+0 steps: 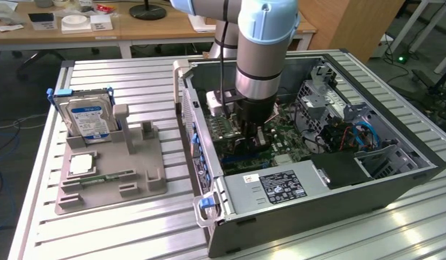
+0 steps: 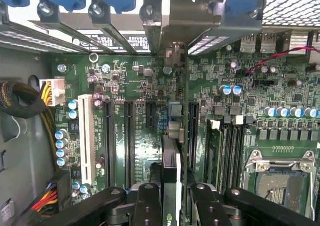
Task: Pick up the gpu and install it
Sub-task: 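Insert the gpu into the slot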
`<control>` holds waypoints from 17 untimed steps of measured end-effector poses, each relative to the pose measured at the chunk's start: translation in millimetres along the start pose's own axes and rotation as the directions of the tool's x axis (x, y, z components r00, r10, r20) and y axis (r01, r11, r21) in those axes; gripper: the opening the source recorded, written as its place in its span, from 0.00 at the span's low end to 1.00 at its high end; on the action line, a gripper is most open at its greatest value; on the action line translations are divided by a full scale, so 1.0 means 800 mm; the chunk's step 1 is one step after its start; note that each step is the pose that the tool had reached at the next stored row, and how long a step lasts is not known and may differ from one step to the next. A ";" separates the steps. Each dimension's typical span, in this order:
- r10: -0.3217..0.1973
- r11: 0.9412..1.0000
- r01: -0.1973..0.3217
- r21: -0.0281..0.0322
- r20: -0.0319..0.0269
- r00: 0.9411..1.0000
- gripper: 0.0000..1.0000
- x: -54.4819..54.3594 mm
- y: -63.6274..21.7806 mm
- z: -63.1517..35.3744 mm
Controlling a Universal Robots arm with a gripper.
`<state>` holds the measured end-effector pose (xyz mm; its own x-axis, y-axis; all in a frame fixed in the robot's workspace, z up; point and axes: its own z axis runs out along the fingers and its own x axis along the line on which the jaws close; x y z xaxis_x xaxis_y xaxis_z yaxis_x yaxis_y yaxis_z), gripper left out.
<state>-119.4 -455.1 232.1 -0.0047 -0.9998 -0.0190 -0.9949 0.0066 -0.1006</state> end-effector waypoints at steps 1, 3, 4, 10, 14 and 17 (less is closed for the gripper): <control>0.000 1.000 0.000 0.000 0.000 1.000 0.27 0.000 0.000 -0.001; 0.000 1.000 0.000 -0.001 -0.001 1.000 0.27 0.000 0.000 -0.002; 0.000 1.000 0.000 -0.001 -0.002 1.000 0.27 0.000 0.000 -0.002; 0.000 1.000 0.000 -0.001 -0.002 1.000 0.27 0.000 0.001 -0.003; 0.000 1.000 0.000 -0.001 -0.001 1.000 0.27 0.000 0.003 -0.006; 0.000 1.000 0.000 -0.001 -0.002 1.000 0.27 0.000 0.003 -0.007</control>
<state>-122.0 -455.3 237.1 -0.0046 -0.9998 -0.0173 -0.9950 0.0063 -0.0998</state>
